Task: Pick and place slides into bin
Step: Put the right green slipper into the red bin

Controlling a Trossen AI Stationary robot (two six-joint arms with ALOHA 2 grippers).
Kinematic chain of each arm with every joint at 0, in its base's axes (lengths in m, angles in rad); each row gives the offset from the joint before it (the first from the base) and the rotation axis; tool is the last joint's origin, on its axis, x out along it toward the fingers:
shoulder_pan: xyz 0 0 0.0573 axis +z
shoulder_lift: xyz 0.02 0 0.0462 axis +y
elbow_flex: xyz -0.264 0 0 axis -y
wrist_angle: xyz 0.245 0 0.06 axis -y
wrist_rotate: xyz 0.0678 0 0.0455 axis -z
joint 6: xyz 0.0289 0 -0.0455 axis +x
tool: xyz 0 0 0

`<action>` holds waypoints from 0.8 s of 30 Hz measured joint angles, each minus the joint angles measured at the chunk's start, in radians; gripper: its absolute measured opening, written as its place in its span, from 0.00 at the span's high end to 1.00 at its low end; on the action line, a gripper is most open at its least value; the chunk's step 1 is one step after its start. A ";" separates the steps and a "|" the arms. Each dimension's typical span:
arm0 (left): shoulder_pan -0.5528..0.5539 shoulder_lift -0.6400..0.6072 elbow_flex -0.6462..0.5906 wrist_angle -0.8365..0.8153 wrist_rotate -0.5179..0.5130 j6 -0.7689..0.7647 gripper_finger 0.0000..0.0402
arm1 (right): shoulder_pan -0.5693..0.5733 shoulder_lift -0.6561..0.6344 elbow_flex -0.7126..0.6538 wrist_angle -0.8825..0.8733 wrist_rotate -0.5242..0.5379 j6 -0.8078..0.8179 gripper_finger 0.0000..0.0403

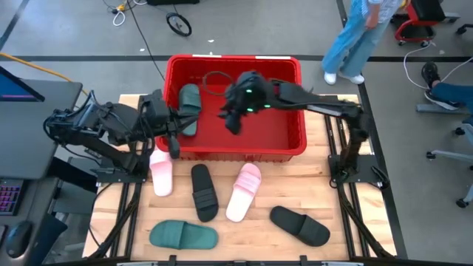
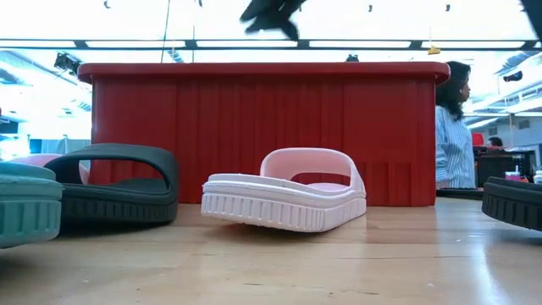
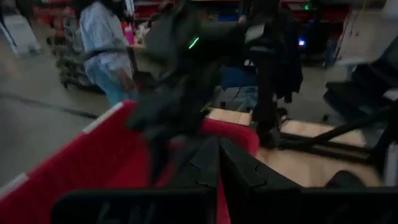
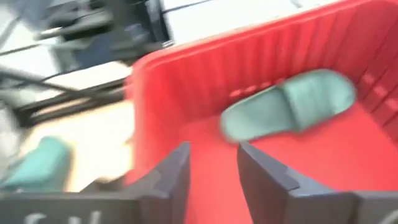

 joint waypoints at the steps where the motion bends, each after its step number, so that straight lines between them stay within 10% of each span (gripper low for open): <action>1: 0.008 0.000 0.000 -0.001 0.000 0.037 0.97 | 0.024 -0.038 0.000 -0.046 -0.001 0.000 0.72; 7: 0.050 0.000 0.000 -0.004 -0.015 -0.073 0.97 | 0.241 -0.235 -0.001 -0.184 0.145 -0.003 0.97; 13: 0.093 0.006 0.000 -0.040 -0.025 -0.114 0.97 | 0.472 -0.348 -0.012 -0.187 0.403 0.025 0.98; 24: 0.639 0.180 -0.001 -0.436 0.165 -0.225 0.99 | 0.587 -0.354 -0.013 -0.187 0.562 0.080 0.99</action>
